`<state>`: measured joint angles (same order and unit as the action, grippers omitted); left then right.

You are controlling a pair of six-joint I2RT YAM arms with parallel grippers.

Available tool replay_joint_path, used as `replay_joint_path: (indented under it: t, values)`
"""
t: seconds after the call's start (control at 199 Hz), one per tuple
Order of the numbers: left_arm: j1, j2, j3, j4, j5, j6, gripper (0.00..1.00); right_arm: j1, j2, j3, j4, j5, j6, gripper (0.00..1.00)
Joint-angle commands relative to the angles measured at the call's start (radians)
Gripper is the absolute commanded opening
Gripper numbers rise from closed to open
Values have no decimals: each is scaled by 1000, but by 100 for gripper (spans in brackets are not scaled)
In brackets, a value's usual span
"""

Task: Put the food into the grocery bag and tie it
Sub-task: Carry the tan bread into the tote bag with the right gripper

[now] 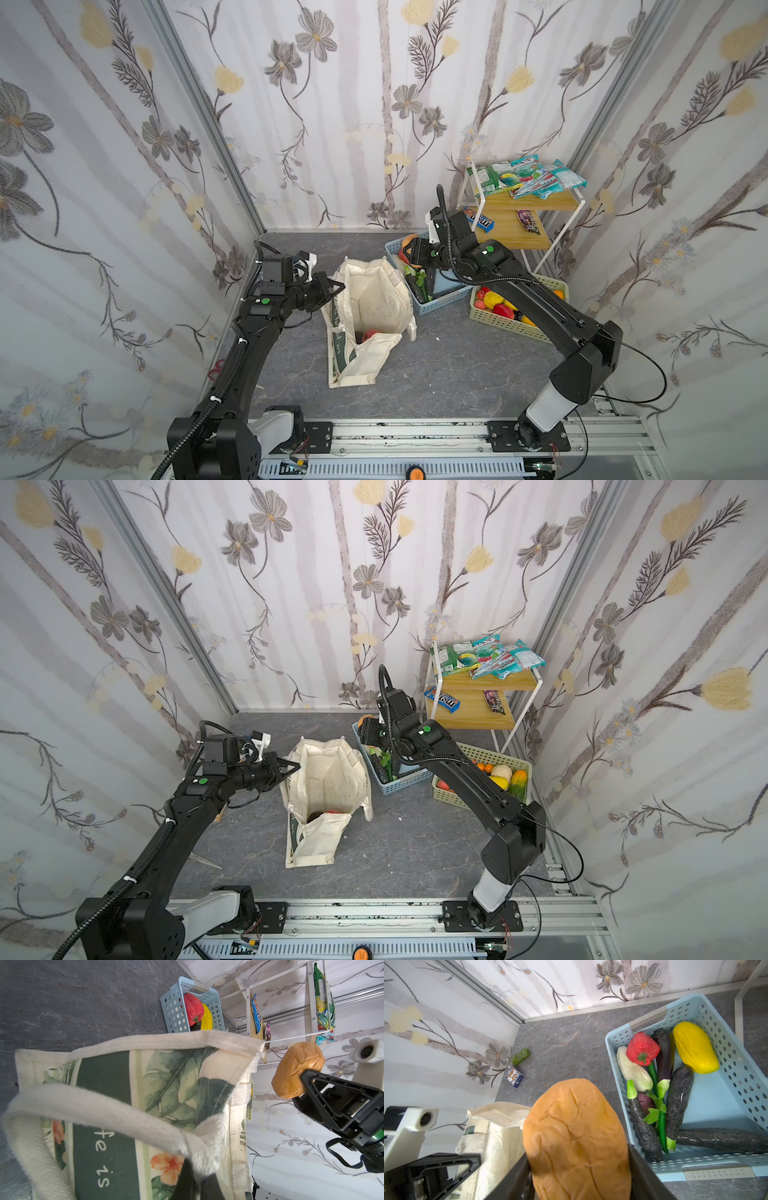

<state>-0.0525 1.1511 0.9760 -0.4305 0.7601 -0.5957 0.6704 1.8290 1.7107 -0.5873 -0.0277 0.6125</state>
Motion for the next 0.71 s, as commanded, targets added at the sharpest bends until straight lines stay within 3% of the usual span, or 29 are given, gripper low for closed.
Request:
replay_joint_path:
  t: [0.0, 0.702]
  values:
    - [-3, -2, 10, 2, -4, -3, 0, 24, -12, 3, 17, -21, 18, 61]
    - [-9, 1, 13, 4, -13, -1, 0, 152, 54, -21, 45, -95, 44, 61]
